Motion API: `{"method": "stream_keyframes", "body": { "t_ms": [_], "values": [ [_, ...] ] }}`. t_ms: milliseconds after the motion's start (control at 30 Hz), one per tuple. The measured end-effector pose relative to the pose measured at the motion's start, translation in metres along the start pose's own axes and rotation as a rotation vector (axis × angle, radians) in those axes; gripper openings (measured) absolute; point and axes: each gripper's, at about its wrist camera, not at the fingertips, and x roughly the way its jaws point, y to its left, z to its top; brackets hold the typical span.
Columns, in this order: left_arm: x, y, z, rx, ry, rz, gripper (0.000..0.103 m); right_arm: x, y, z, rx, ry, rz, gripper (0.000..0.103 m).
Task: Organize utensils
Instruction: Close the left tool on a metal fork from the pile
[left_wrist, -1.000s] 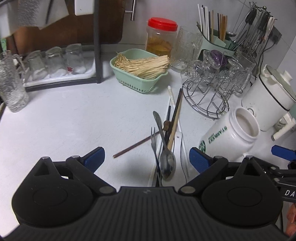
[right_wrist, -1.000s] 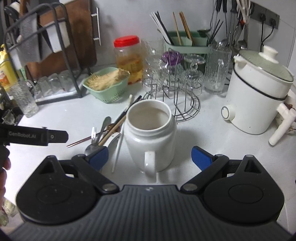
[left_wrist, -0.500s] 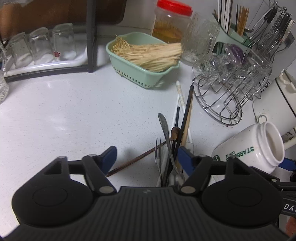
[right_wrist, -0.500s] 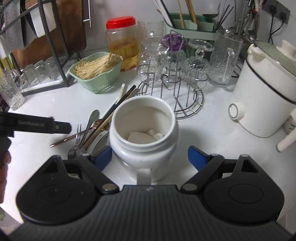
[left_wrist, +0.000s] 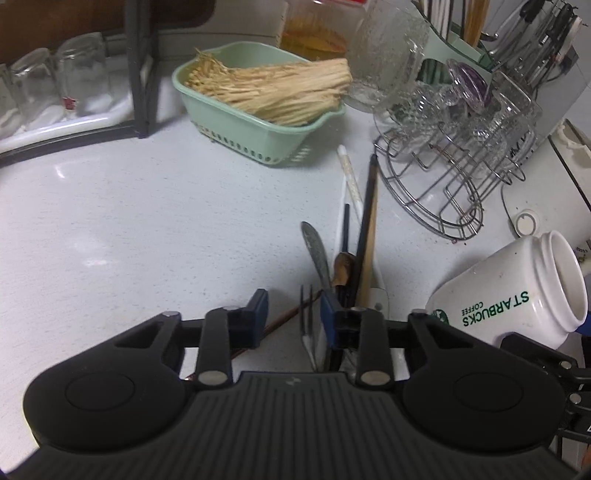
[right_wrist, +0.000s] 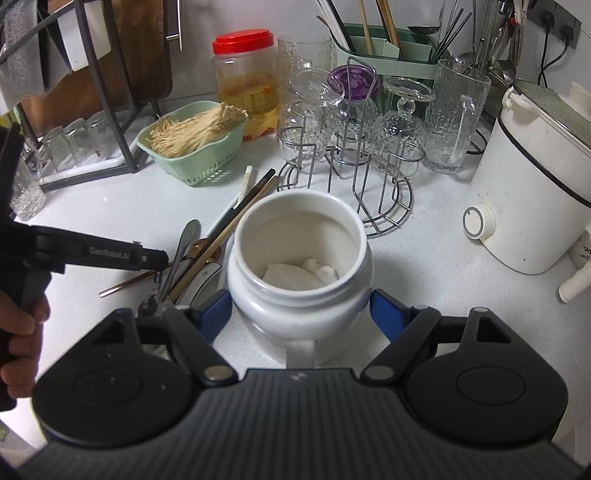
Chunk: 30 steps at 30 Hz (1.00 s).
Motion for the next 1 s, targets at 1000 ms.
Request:
{"method": "stream_keyframes", "body": {
  "t_ms": [1000],
  "values": [
    [-0.065, -0.016, 0.004, 0.054, -0.099, 0.023, 0.004, -0.004, 0.008, -0.003, 0.01, 0.006, -0.025, 0.082]
  ]
}}
